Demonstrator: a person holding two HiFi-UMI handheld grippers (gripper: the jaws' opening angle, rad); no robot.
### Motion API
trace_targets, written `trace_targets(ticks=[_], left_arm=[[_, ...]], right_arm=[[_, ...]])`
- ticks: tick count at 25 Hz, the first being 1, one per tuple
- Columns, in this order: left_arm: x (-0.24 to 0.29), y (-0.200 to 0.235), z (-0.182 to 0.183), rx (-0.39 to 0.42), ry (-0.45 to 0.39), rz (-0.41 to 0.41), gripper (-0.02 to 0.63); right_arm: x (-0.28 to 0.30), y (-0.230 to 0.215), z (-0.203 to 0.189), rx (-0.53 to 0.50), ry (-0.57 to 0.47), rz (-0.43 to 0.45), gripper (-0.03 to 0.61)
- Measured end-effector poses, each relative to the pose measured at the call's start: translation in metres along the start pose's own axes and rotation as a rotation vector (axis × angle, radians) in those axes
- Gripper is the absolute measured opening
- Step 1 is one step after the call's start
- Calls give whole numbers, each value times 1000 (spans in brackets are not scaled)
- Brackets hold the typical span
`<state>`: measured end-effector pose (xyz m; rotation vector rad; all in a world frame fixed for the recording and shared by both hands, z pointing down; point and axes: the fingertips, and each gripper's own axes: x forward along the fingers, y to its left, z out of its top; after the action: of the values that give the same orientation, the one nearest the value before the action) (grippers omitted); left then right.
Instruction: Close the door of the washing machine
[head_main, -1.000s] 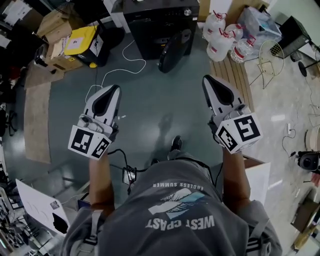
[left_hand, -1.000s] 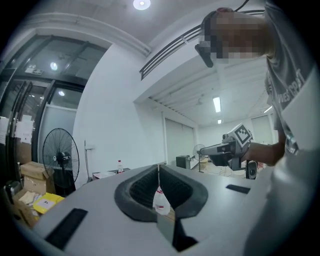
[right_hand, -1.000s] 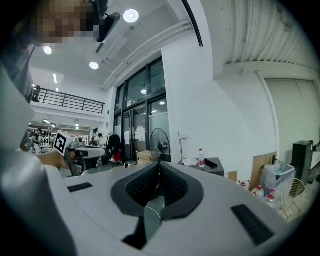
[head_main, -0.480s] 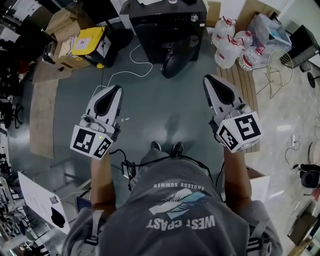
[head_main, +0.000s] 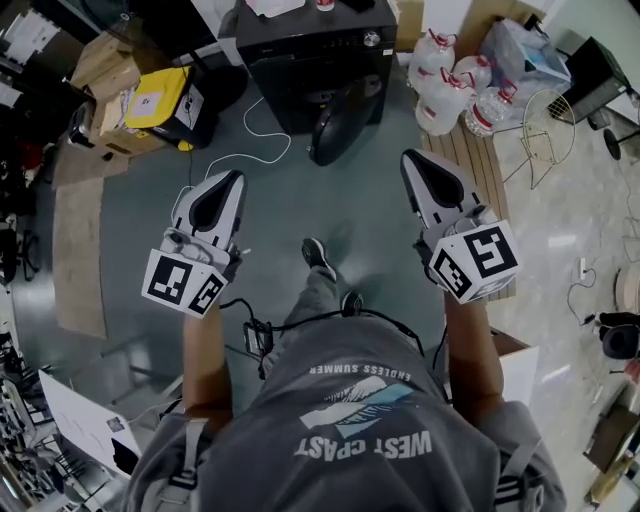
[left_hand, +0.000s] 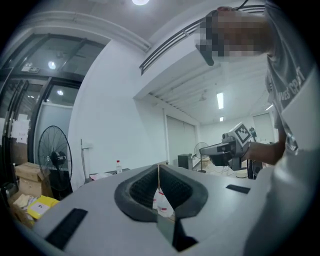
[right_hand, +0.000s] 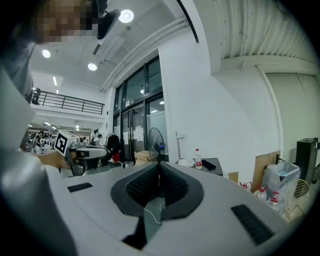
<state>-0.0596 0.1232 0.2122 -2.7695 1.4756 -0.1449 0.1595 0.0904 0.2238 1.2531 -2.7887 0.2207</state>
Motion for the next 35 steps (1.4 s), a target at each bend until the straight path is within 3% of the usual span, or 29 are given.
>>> trace_targets(ticks=[19, 35], left_arm=[[140, 108, -18, -42, 12, -156, 23], [193, 200, -29, -71, -11, -212, 23]], right_arm=[[123, -73, -1, 13, 64, -121, 31], [229, -98, -1, 10, 101, -179, 32]])
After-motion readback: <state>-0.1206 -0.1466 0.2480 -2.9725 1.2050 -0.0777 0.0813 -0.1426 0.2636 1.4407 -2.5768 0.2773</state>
